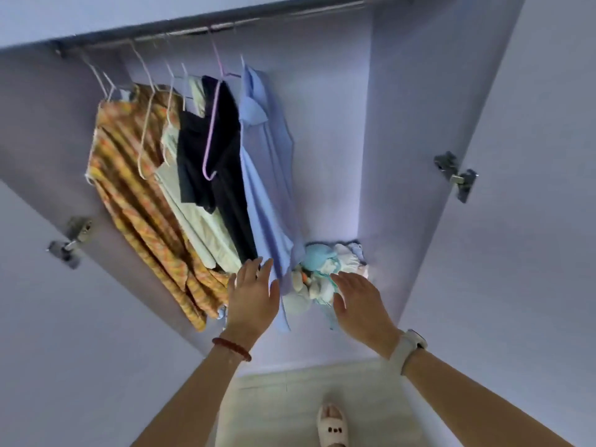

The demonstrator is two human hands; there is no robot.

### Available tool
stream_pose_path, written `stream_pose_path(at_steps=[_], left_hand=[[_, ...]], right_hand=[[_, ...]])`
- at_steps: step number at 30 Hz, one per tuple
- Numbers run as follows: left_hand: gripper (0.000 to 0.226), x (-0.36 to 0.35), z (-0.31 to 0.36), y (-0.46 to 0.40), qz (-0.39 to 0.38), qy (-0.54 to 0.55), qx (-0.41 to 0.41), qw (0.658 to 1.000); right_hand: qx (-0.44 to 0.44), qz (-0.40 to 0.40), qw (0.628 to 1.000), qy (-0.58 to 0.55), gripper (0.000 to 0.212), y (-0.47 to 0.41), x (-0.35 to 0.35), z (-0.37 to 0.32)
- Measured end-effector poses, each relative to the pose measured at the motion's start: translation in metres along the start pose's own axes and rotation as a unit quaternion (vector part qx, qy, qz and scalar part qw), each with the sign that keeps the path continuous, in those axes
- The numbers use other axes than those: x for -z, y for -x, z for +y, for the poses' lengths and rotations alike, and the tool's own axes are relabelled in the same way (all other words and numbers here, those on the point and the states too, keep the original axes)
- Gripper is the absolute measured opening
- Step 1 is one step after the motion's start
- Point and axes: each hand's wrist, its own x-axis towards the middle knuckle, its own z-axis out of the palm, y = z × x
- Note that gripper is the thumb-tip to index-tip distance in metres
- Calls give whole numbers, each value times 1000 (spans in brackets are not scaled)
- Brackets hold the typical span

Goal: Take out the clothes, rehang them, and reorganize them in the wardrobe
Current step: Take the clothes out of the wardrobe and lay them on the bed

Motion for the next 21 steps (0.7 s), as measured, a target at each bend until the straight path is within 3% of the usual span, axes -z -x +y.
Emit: stream_pose_path(at_steps=[9, 15, 21], left_hand=[[39, 95, -51, -152, 265, 5, 10, 964], [50, 104, -73, -208, 214, -21, 50, 975], [56, 89, -83, -226, 201, -10, 44, 979]], right_hand=[[46, 87, 977, -187, 29, -227, 40, -87], [36, 107, 962, -249, 70, -312, 60, -151], [25, 120, 978, -169, 49, -338, 64, -144]])
